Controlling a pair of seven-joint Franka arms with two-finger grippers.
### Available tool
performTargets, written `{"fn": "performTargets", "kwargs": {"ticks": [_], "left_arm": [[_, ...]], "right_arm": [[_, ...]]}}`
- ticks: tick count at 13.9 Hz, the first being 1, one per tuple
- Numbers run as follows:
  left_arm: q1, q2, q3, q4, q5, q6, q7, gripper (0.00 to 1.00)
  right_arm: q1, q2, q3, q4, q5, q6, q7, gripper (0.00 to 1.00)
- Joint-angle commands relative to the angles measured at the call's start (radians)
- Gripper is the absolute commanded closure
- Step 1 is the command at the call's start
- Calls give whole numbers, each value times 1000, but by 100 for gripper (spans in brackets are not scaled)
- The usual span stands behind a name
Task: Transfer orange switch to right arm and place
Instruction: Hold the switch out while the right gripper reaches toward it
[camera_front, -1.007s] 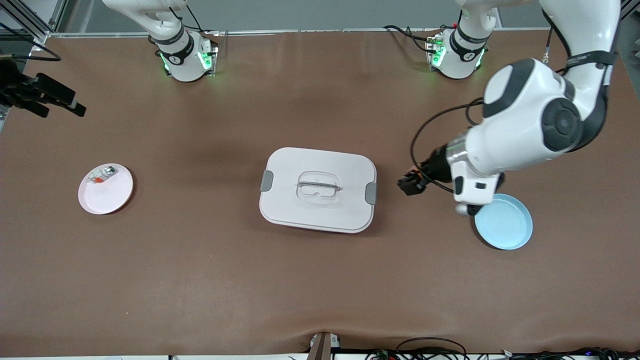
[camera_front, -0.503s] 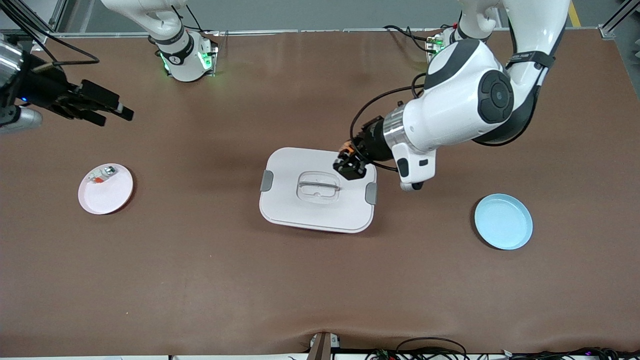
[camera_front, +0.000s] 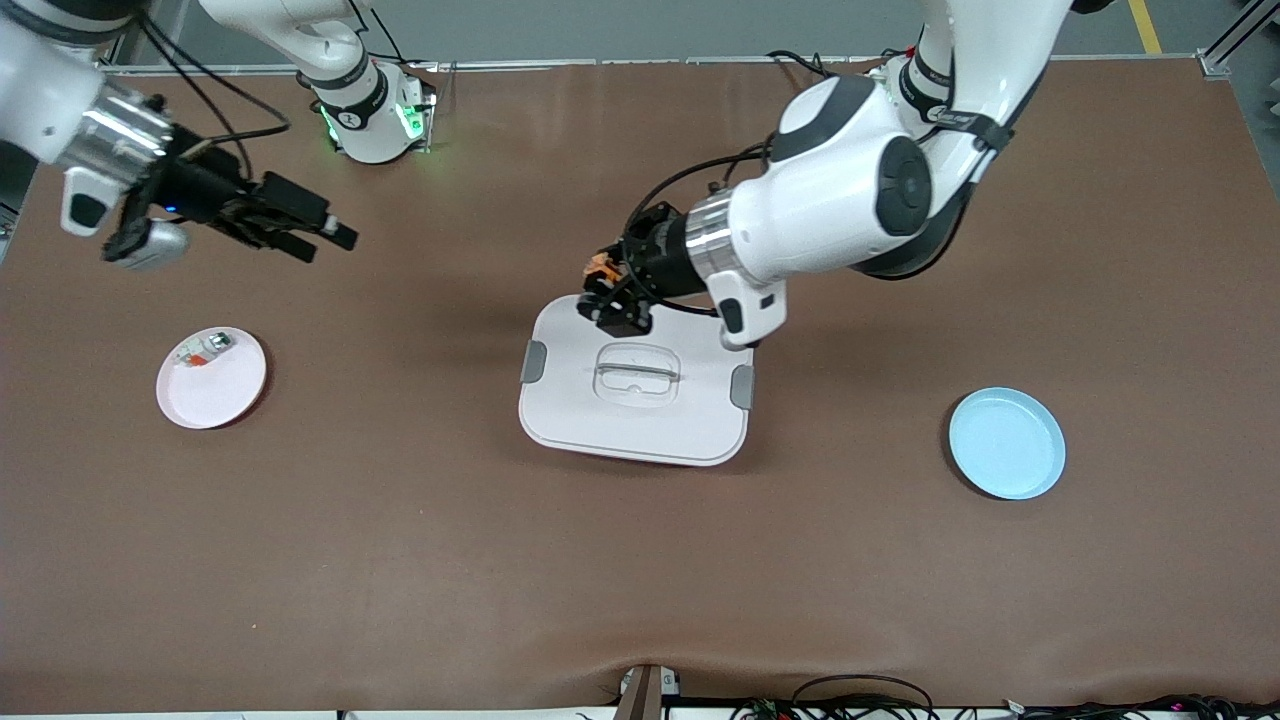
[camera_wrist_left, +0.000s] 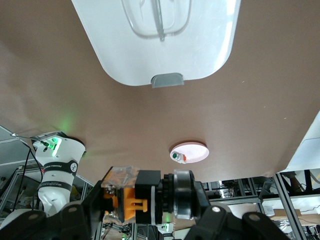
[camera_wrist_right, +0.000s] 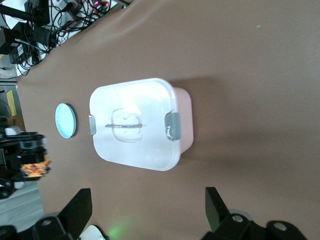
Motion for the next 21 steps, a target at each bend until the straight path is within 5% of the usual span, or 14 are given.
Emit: {"fn": "performTargets", "kwargs": {"ticks": [1, 15, 21], "left_arm": [[-36, 36, 1, 29, -17, 33, -18, 100], [-80, 73, 1, 36, -17, 93, -16, 100], [-80, 74, 1, 36, -17, 94, -13, 100]], "right_arm": [[92, -41, 5, -54, 30, 78, 65, 0], [351, 140, 6, -48, 125, 429, 268, 0], [380, 167, 6, -45, 148, 470, 271, 0]]}}
